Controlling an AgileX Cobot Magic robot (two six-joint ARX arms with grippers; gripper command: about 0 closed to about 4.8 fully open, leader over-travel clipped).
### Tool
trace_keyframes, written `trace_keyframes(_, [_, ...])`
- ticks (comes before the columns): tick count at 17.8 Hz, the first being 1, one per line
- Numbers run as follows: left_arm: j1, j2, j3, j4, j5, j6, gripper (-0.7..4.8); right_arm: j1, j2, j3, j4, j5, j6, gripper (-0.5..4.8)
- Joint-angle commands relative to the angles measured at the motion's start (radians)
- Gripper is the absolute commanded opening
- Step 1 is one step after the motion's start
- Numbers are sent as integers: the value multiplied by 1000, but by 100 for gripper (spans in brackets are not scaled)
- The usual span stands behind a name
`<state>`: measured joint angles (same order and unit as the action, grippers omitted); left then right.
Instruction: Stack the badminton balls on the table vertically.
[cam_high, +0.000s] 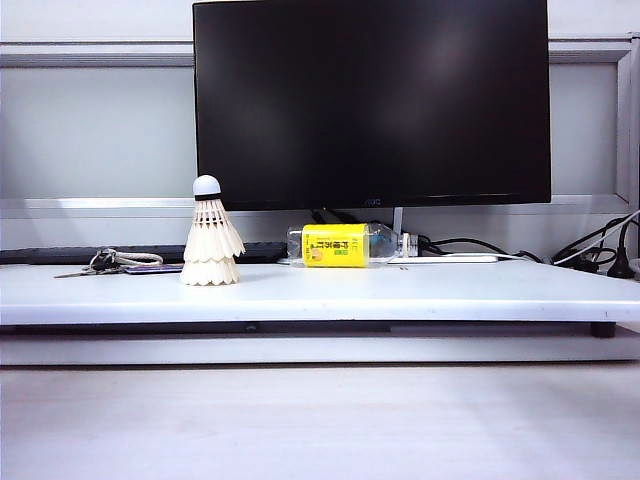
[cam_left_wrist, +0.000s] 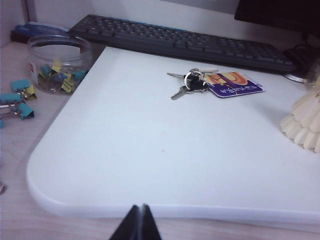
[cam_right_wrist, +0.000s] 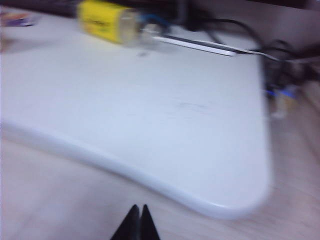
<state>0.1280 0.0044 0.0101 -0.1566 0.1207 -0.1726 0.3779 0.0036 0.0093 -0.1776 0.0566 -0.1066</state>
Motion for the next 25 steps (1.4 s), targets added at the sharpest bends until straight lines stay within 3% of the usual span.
trace_keyframes(1, [0,-3,-5,-19,-5,18,25,2,-2,0,-11,-81,-58,-5])
trace_keyframes(9, [0,-3,-5,-13,22,-26,26,2,-2,0,-5,-79,-43,-5])
trace_keyframes(25, [0,-3,-5,-13,14,-22,26,2,-2,0,-5,-78,-44,-5])
